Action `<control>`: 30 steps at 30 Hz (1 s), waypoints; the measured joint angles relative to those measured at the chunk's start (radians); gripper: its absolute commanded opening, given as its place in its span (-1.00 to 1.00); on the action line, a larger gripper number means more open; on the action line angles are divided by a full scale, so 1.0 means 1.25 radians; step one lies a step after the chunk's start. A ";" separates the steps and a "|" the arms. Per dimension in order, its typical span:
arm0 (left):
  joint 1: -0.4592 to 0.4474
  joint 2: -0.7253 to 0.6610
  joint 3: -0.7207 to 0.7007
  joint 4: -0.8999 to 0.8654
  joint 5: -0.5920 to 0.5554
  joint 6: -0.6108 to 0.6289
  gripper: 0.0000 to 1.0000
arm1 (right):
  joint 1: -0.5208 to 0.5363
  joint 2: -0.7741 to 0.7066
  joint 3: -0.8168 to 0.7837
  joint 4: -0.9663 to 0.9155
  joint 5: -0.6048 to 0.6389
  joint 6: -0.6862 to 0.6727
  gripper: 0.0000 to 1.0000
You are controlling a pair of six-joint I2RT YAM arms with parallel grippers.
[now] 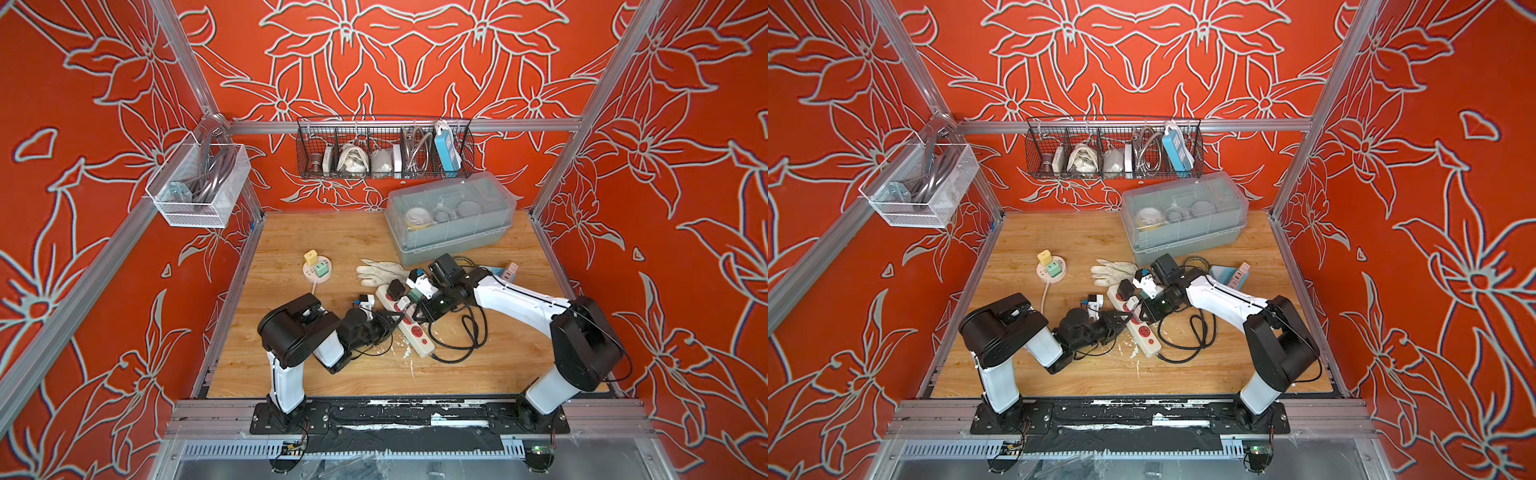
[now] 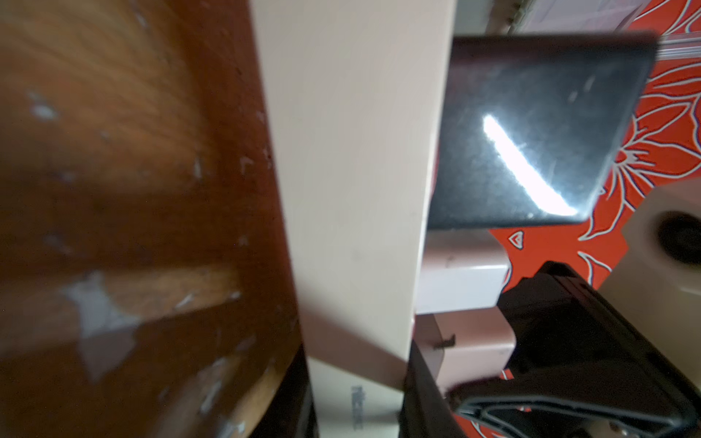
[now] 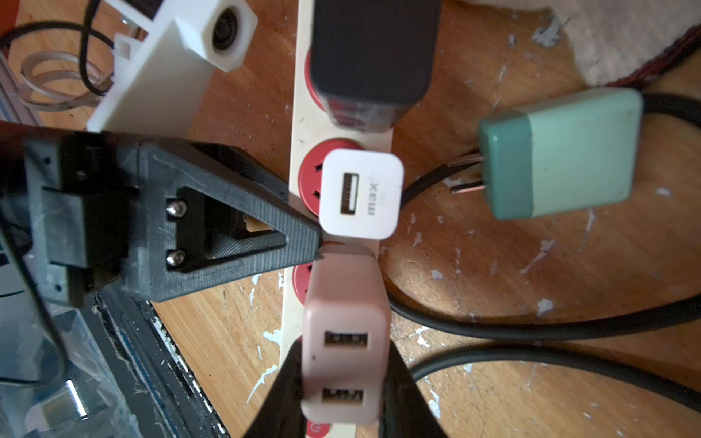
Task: Pull the plug off the socket
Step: Remove the plug from the socket, then place the plug at the center of the board.
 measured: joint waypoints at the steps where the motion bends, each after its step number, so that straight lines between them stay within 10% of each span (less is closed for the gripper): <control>1: 0.001 -0.004 -0.002 -0.008 -0.006 0.000 -1.00 | -0.005 -0.027 0.004 -0.011 0.011 -0.010 -1.00; 14: 0.012 -0.063 -0.037 -0.059 -0.079 -0.016 -1.00 | -0.043 -0.102 -0.008 0.043 0.035 0.063 -1.00; 30: 0.019 -0.289 -0.070 -0.322 -0.110 0.014 -1.00 | -0.055 0.075 -0.053 0.142 0.064 0.208 0.16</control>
